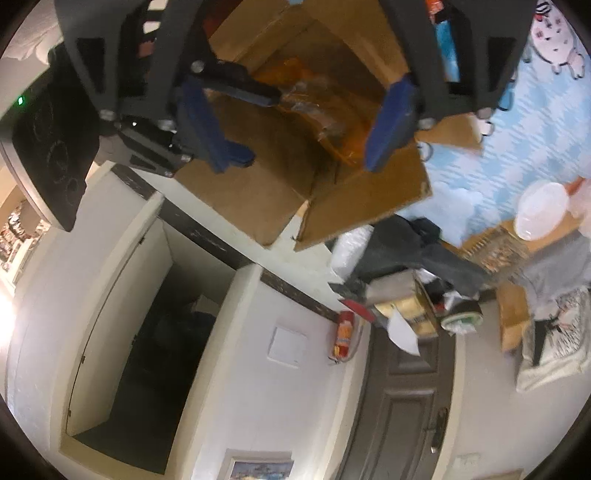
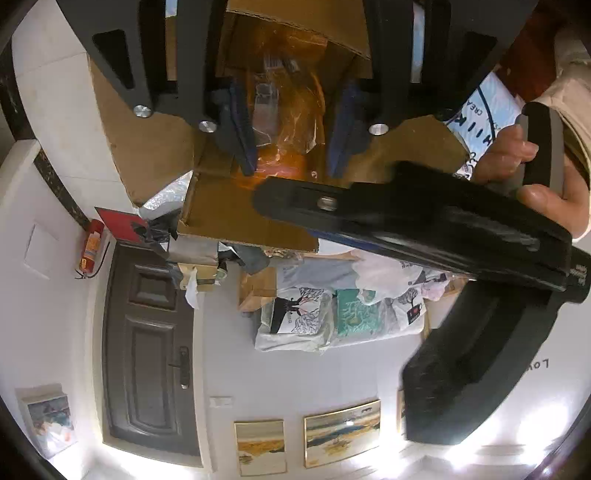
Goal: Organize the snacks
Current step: 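Lower the orange snack pack into the box and open the right gripper, then grasp the blue-wrapped chocolate bar with the left gripper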
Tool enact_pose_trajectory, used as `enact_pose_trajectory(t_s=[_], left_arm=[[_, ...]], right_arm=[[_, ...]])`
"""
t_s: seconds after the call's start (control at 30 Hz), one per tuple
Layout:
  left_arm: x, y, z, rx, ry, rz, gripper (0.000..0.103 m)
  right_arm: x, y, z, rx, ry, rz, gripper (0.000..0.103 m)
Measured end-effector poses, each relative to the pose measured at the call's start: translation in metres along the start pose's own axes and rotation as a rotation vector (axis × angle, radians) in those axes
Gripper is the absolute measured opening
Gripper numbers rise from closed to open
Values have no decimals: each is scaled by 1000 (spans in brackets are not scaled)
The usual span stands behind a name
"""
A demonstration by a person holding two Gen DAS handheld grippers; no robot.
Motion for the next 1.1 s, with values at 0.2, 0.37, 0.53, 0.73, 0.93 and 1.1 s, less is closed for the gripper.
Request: enact_pose_trajectory(t_s=[0.2,0.37,0.53,0.73,0.93,1.1], left_arm=[[69,-3,25,13,70,-158,101],[129,-20,55,41,169,-249,102],[178,-51,94,82,283,-311,102],[207,-99,144,131,343,-318,102],[197,-140,184,180,356,-284,102],[177,-167,206,241,305,-230,102]], right_arm=[[9,7,11,-12,26,-10,65],[18,26,41,14,82,-58,71],[26,49,91,65,166,-96,71],[11,56,161,109,258,-60,71],[-35,34,204,52,315,56,71],[-77,-8,208,-21,208,192,71]])
Point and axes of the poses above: each gripper's, at about its wrist camera, not at the fingertips, and x roughly against the way its jaws point, z to its left, y to its top, the point moved 2 cm from there along -x, roughly the way its jaws point, and after that the axes turned 13 degrees about x, right-handed, at the moved point
